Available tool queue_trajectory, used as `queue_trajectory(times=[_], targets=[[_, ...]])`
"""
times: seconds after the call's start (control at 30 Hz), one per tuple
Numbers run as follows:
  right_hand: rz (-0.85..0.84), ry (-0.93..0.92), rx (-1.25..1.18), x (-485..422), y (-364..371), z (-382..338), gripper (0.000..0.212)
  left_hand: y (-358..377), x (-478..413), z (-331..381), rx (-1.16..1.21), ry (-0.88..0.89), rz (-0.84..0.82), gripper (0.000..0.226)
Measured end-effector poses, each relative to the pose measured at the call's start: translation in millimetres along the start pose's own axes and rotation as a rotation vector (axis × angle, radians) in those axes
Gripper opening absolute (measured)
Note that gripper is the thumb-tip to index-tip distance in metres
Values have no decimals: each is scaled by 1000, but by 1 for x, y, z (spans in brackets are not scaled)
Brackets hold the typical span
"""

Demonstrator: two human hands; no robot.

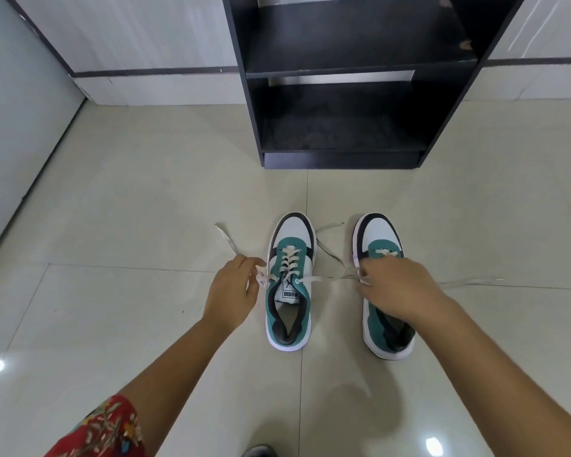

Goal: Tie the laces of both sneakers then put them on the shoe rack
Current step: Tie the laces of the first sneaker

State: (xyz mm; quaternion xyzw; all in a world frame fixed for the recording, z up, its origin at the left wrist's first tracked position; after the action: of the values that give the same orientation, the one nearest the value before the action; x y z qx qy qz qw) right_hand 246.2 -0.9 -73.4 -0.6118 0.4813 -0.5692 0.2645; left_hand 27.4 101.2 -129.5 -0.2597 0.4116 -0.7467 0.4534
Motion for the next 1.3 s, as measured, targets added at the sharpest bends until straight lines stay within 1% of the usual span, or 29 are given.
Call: queue_trajectory(times=[0.07, 0.13, 0.2, 0.27, 0.3, 0.37, 0.4, 0.47, 0.53, 0.6, 0.67, 0.73, 0.83, 0.93, 1.07, 1.3], targets=[[105, -110, -99, -7, 8, -15, 36, 4, -1, -3, 7, 2, -45, 27], [191, -171, -128, -18, 15, -29, 41, 11, 0, -1, 5, 17, -103, 17], [149, -200, -221, -30, 29, -40, 42, 10, 1, 1, 18, 10, -91, 8], [87, -223, -380, -36, 46, -49, 45, 5, 0, -1, 61, -37, -68, 3], [90, -230, -420, -39, 51, -52, 47, 2, 0, -4, 102, -73, -72, 2], [132, -222, -455, -43, 54, -52, 50, -2, 1, -8, 200, -146, -110, 6], [144, -211, -475, -44, 54, -50, 49, -4, 1, -8, 215, -152, -134, 9], [147, -185, -496, -46, 54, -47, 41, -5, 0, -4, 136, -100, -158, 12], [134, -161, -438, -47, 52, -47, 29, 0, -1, 0, 55, -68, -218, 17], [96, -161, -370, -51, 51, -50, 29, 3, -4, 3, 15, -74, -245, 19], [48, -182, -381, -55, 53, -53, 29, 1, -8, 7, -24, -65, -186, 17], [23, -190, -443, -58, 53, -53, 31, -5, -11, 9, -39, -61, -104, 16], [55, -115, -609, -58, 52, -43, 35, -12, -12, 1, -80, -114, -29, 19], [85, -19, -712, -52, 56, -32, 35, -10, -8, -12, -141, -186, -18, 20], [83, 29, -728, -45, 66, -27, 28, -2, 1, -19, -151, -251, -13, 20], [87, 43, -688, -47, 68, -21, 38, 0, 0, -26, -150, -272, -3, 21]])
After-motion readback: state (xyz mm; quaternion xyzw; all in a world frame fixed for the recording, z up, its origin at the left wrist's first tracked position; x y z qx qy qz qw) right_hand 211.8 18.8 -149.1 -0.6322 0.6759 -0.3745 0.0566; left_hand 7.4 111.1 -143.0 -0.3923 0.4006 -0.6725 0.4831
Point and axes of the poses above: each hand's wrist, its own x-axis away from the middle knuckle, its own y-axis out of the palm, z = x × y, the point moved 7 cm from there along -x, towards the middle knuckle, and after that the axes turned 7 degrees about -y, right-handed, at the moved point
